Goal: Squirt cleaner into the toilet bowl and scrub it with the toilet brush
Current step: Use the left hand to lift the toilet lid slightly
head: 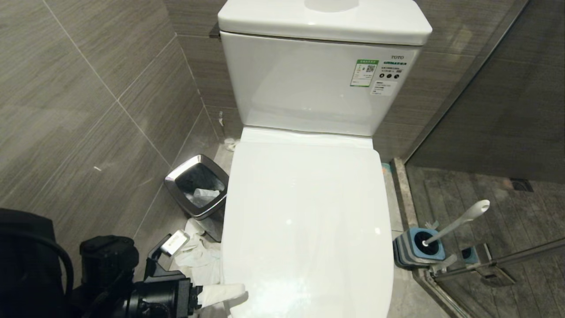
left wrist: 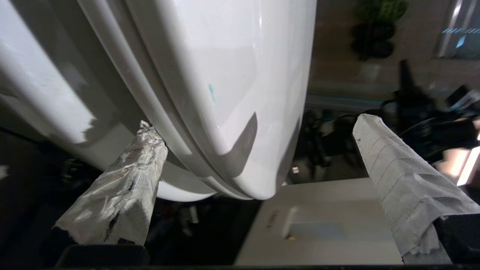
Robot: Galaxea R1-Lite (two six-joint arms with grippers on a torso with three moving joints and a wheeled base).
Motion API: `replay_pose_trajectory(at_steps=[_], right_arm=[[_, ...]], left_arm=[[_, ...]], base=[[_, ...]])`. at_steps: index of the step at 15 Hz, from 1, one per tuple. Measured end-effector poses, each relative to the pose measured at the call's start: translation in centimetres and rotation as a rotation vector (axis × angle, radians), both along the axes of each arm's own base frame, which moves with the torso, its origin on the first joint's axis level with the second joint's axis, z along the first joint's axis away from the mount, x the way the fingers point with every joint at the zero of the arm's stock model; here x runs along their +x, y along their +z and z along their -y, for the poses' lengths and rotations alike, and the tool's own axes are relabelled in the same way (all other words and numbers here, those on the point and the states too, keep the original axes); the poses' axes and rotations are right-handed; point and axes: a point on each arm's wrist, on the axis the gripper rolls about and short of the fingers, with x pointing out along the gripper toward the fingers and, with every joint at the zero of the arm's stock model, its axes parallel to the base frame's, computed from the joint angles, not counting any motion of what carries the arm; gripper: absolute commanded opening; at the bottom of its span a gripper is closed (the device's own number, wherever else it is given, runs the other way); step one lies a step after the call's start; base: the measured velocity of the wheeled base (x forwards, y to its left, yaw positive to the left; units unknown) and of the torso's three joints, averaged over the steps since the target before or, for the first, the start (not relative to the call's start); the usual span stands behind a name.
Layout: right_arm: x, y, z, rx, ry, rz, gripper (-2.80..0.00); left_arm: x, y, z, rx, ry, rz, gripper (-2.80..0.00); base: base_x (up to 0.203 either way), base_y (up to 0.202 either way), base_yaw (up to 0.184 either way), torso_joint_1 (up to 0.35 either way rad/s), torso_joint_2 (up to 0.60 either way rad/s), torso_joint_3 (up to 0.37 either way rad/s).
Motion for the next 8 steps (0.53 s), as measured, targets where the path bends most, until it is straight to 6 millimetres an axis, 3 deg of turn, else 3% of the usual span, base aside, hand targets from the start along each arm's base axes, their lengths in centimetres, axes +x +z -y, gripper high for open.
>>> replay_pose_trajectory(at_steps=[2, 8], right_arm=[[0.0, 0.0, 0.0, 0.0, 0.0, -0.002, -2.8], [0.0, 0.0, 0.0, 0.0, 0.0, 0.0, -2.8]], left_arm=[[-0.1, 1.9, 1.0, -0.072, -0.04, -0.012, 0.0], [-0.7, 4.6, 1.0, -0.138, -0.027, -0.019, 0.0]], base=[[0.0, 0.0, 0.0, 0.0, 0.0, 0.0], [0.0, 0.0, 0.0, 0.0, 0.0, 0.0]])
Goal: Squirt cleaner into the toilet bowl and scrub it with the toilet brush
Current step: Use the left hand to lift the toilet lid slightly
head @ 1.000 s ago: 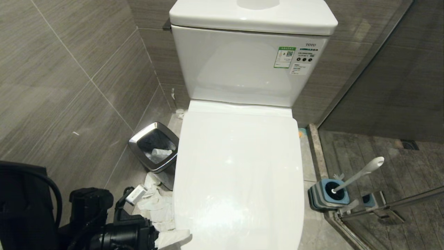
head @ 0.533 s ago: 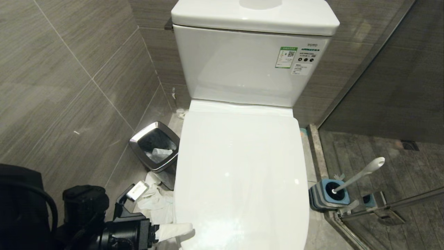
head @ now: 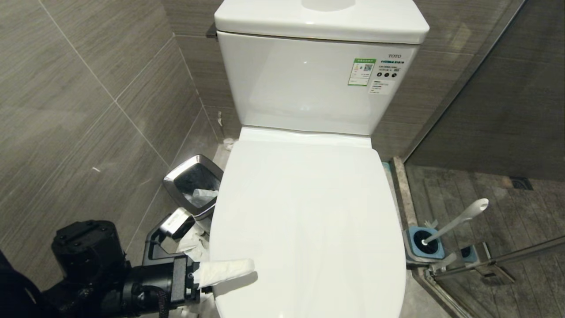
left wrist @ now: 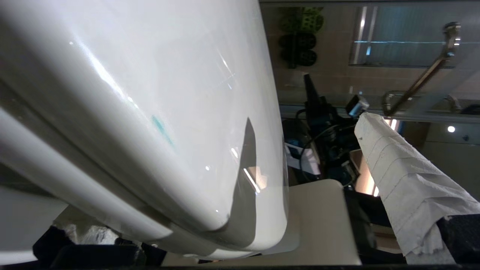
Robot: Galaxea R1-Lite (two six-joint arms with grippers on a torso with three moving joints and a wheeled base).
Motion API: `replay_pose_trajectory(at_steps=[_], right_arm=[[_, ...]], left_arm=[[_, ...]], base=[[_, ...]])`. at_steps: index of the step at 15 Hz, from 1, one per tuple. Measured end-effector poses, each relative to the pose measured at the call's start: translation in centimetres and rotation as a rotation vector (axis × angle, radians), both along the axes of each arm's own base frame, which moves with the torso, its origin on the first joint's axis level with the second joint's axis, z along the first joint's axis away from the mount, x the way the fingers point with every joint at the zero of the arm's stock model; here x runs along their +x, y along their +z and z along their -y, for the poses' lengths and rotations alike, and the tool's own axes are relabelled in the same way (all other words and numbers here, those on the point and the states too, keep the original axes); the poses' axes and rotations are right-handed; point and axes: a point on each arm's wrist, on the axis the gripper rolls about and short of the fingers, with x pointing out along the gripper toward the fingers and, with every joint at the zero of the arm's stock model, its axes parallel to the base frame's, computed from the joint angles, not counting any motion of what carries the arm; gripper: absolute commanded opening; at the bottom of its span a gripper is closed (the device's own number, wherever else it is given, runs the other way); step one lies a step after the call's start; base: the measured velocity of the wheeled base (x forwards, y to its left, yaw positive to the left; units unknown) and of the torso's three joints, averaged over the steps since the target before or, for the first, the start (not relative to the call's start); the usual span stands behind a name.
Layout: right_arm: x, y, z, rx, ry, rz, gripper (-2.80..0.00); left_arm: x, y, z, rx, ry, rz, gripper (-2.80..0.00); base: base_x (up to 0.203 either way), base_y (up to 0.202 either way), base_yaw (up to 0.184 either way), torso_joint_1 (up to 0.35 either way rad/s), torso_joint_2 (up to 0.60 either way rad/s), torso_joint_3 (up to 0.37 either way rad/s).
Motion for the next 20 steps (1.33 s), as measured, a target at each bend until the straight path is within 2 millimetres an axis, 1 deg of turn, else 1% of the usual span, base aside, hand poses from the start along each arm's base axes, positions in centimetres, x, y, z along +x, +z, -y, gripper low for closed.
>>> replay_pose_trajectory(at_steps=[6, 11, 16, 20], right_arm=[[0.0, 0.0, 0.0, 0.0, 0.0, 0.0, -2.8], [0.0, 0.0, 0.0, 0.0, 0.0, -0.001, -2.8], [0.0, 0.0, 0.0, 0.0, 0.0, 0.0, -2.8], [0.0, 0.0, 0.0, 0.0, 0.0, 0.0, -2.8]], left_arm=[[-1.3, 1.8, -0.1, -0.037, -0.015, 0.046, 0.0], [-2.5, 3.9, 0.0, -0.099, -0.043, 0.011, 0.0], [-2.4, 5.6, 0.3, -0.134, -0.068, 0.082, 0.0], [-2.2, 7.8, 0.5, -0.163, -0.07, 0.121, 0.0]], base=[[0.0, 0.0, 0.0, 0.0, 0.0, 0.0], [0.0, 0.0, 0.0, 0.0, 0.0, 0.0], [0.0, 0.0, 0.0, 0.0, 0.0, 0.0], [0.0, 0.0, 0.0, 0.0, 0.0, 0.0]])
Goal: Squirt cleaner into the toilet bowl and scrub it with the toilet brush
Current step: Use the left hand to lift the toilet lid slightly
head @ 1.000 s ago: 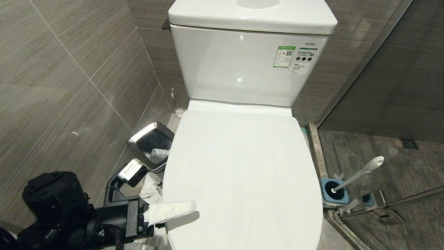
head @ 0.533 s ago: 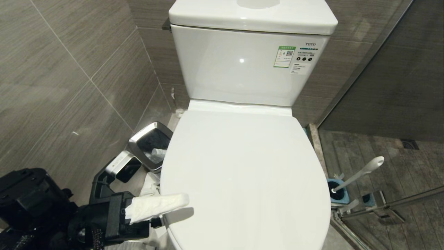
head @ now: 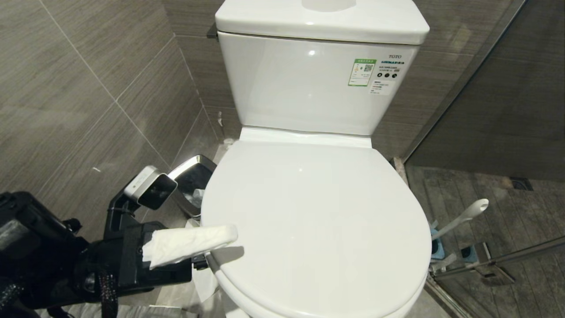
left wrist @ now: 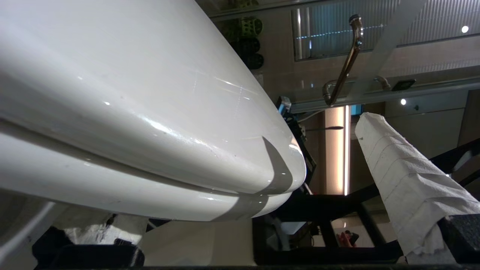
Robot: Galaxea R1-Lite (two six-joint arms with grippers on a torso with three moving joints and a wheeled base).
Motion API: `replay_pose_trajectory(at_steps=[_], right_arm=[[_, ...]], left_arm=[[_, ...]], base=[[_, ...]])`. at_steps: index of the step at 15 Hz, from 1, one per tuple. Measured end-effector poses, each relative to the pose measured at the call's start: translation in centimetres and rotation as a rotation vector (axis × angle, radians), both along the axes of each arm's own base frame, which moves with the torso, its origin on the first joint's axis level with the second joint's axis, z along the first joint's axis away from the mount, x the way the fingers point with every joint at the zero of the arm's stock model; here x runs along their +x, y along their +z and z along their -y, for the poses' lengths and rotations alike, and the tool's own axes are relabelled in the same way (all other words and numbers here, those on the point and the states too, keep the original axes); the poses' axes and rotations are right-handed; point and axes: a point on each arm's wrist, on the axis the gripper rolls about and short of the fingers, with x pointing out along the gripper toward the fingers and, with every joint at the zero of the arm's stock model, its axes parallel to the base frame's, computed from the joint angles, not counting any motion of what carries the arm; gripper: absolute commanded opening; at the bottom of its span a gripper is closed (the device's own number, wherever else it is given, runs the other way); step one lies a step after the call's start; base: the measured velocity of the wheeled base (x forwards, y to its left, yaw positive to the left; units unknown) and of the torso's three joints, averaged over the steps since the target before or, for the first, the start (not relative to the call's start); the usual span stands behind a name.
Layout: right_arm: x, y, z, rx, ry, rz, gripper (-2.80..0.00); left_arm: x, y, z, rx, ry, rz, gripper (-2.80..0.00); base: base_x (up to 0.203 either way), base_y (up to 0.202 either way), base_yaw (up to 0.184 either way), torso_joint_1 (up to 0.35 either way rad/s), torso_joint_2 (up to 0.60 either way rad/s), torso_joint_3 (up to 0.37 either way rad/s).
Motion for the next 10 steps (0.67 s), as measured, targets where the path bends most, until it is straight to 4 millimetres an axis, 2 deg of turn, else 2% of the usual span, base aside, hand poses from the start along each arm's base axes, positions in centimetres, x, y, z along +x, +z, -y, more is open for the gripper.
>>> replay_pose_trajectory(at_steps=[5, 10], right_arm=[[0.0, 0.0, 0.0, 0.0, 0.0, 0.0, -2.8], [0.0, 0.0, 0.0, 0.0, -0.001, 0.0, -2.8]], left_arm=[[0.5, 3.8, 0.2, -0.033, 0.002, 0.038, 0.0], [1.2, 6.4, 0.5, -0.059, 0.006, 0.088, 0.0]], base=[[0.0, 0.0, 0.0, 0.0, 0.0, 0.0], [0.0, 0.0, 0.0, 0.0, 0.0, 0.0]])
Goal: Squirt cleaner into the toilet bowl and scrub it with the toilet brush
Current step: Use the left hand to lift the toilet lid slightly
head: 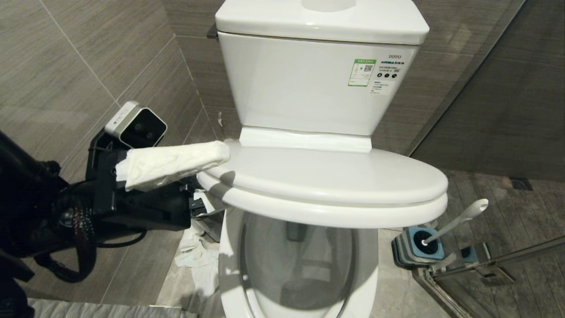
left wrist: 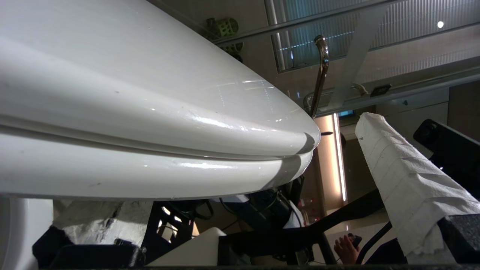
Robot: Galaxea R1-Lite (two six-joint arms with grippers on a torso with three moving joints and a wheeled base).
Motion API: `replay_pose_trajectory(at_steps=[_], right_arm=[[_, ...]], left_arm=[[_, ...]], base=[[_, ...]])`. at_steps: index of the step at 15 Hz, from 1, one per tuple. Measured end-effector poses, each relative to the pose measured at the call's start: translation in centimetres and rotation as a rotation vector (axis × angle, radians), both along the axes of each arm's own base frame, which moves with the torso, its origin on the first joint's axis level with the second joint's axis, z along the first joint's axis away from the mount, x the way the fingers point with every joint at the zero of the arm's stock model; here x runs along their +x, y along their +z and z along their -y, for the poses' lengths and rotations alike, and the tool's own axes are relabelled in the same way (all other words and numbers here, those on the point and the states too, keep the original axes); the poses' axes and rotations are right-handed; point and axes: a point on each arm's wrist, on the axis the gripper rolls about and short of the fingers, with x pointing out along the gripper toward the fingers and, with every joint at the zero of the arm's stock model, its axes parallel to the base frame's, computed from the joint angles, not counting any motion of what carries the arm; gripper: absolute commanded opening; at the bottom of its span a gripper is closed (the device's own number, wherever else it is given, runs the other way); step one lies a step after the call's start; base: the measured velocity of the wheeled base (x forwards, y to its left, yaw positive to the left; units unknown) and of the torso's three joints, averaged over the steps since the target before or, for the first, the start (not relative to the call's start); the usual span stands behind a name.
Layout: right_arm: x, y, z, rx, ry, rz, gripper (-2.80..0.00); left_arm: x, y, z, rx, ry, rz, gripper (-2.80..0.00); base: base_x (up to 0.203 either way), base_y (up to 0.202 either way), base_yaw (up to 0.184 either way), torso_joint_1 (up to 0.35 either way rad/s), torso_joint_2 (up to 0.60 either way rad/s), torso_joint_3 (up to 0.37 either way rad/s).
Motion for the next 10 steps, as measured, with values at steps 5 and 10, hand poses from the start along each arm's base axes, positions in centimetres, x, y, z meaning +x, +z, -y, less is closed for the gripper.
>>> replay_pose_trajectory(at_steps=[5, 10], right_arm=[[0.0, 0.0, 0.0, 0.0, 0.0, 0.0, -2.8], [0.0, 0.0, 0.0, 0.0, 0.001, 0.0, -2.8]], left_arm=[[0.8, 1.8, 0.3, -0.017, 0.003, 0.035, 0.0], [1.5, 3.5, 0.5, -0.037, 0.008, 0.076, 0.0]], base=[[0.0, 0.0, 0.0, 0.0, 0.0, 0.0], [0.0, 0.0, 0.0, 0.0, 0.0, 0.0]])
